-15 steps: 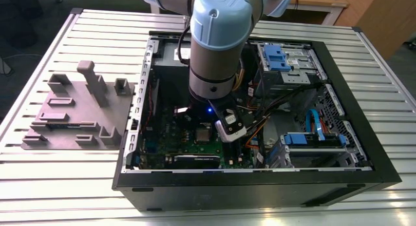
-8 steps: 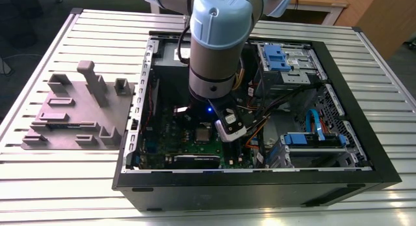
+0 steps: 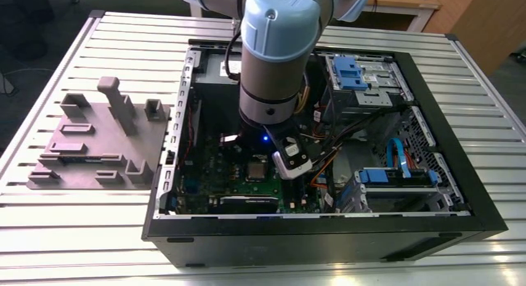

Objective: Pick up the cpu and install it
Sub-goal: 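Place the cpu into insertion slot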

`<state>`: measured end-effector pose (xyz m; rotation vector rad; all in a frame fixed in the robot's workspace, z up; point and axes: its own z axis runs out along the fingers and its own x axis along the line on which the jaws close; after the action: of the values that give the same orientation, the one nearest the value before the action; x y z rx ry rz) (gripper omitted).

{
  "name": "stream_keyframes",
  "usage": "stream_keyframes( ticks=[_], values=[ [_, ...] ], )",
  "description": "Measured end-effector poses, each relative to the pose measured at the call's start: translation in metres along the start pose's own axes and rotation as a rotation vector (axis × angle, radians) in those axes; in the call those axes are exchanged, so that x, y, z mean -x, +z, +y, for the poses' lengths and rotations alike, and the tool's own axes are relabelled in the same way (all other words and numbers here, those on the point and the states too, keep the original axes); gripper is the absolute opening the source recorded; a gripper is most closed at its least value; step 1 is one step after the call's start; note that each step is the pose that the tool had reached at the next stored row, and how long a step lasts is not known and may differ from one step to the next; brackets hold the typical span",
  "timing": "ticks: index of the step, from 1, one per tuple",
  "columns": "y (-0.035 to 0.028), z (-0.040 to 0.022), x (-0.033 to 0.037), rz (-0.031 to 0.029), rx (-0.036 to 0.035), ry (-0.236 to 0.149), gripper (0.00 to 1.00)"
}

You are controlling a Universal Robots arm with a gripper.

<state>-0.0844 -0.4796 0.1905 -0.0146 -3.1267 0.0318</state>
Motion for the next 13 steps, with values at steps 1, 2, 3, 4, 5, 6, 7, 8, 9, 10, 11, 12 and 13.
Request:
stream_keyframes(
  ticks=[1,2,3,4,5,6,7,8,9,10,11,12,13],
  values=[
    [0.0,0.0,0.0,0.0,0.0,0.0,0.47],
    [0.0,0.0,0.0,0.0,0.0,0.0,0.47],
    [0.0,0.0,0.0001,0.0,0.0,0.0,0.47],
    [0.0,0.0,0.0001,0.0,0.0,0.0,0.47],
    [0.0,0.0,0.0001,0.0,0.0,0.0,0.47],
    [0.0,0.0,0.0001,0.0,0.0,0.0,0.48],
    [0.0,0.0,0.0001,0.0,0.0001,0.0,0.48],
    [0.0,0.0,0.0002,0.0,0.0,0.0,0.54],
    [0.0,0.0,0.0001,0.0001,0.0,0.0,0.54],
    [0.0,0.0,0.0002,0.0,0.0,0.0,0.61],
    [0.0,0.0,0.0001,0.0001,-0.0001,0.0,0.61],
    [0.0001,0.0,0.0002,0.0001,-0.0001,0.0,0.61],
    [0.0001,0.0,0.0003,0.0,0.0,0.0,0.61]
  ],
)
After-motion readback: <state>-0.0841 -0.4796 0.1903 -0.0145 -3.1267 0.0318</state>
